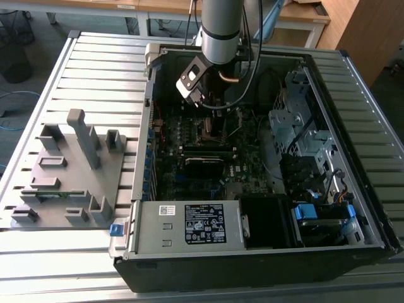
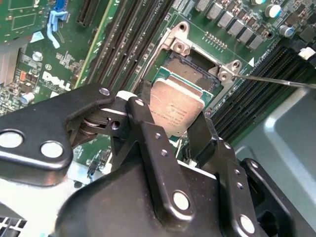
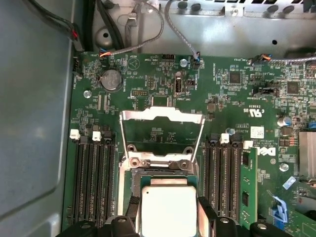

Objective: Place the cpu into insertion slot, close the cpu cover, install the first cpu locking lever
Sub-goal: 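Place the cpu into insertion slot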

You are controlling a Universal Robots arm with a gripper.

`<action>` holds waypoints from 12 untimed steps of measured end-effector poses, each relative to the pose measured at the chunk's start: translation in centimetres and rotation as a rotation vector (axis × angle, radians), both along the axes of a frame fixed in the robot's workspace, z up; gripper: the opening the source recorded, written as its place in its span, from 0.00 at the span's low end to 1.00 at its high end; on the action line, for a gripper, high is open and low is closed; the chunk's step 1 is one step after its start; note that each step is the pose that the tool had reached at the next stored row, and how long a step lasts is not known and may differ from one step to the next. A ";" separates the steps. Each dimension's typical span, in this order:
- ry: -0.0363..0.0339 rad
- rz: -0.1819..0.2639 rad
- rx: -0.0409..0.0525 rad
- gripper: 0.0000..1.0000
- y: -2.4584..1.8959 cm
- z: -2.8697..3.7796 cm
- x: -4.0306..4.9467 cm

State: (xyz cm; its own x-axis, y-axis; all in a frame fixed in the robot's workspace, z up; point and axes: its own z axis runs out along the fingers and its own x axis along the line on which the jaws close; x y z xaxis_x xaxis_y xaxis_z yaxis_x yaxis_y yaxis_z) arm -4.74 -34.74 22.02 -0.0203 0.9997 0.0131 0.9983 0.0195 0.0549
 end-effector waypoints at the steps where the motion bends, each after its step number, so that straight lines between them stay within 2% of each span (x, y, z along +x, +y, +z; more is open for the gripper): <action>1: 0.0000 0.000 0.0000 0.54 0.03 -0.12 -0.05; 7: 0.0001 -0.005 0.0000 0.54 0.13 -0.91 -0.28; 12: 0.0001 -0.011 -0.0002 0.54 0.30 -1.28 -0.28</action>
State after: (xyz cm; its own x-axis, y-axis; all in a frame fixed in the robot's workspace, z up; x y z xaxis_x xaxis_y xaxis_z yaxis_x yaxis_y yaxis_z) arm -5.02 -34.44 20.74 -0.0093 0.9999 0.0130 0.9985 0.0086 0.0548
